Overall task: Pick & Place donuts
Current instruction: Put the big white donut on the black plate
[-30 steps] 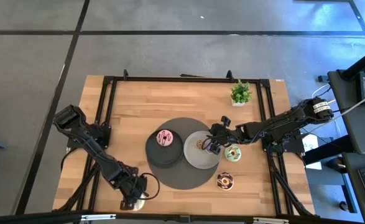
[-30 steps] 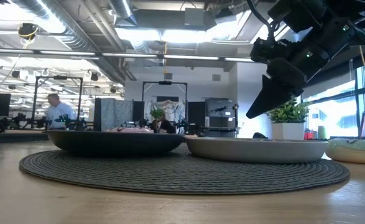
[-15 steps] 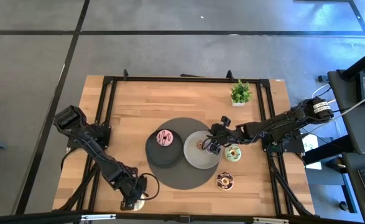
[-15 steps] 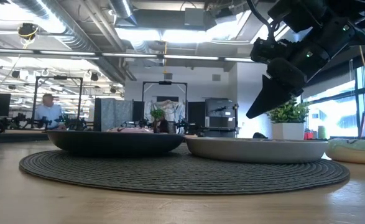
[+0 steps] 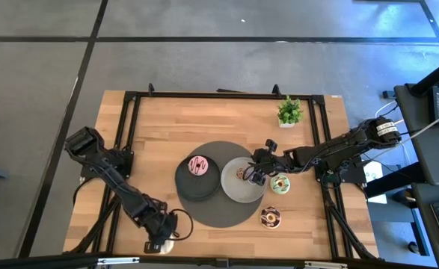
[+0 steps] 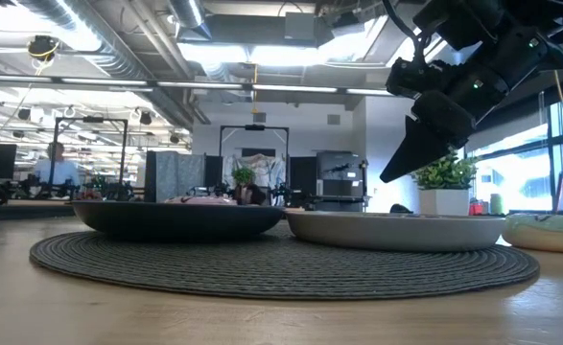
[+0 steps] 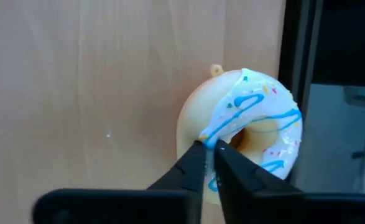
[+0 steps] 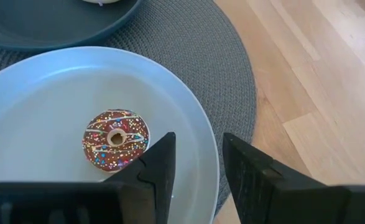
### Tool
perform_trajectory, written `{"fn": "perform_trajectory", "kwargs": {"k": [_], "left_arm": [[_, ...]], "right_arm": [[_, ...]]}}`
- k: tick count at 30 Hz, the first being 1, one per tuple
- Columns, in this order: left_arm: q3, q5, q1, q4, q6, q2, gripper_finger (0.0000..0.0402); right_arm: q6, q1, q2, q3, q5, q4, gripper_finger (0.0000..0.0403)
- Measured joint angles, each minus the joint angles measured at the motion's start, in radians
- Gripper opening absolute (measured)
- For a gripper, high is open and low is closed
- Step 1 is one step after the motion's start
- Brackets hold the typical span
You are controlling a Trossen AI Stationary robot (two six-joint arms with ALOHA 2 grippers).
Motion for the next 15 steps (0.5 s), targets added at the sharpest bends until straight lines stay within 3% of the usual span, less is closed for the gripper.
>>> {"fn": "perform_trajectory", "kwargs": {"k": [3, 8, 15], "left_arm": [[0.000, 0.045, 0.030, -0.001, -0.007, -0.015, 0.0008], [0.000, 0.031, 0.111, -0.004, -0.002, -0.080, 0.0005], [0.000, -0.075, 0.312, -0.009, -0.002, -0.203, 0.0005]], "right_arm": [[-0.001, 0.000, 0.000, 0.000, 0.000, 0.000, 0.0135], [-0.004, 0.000, 0.000, 0.000, 0.000, 0.000, 0.0135], [-0.072, -0.006, 0.000, 0.000, 0.000, 0.001, 0.0135]]}}
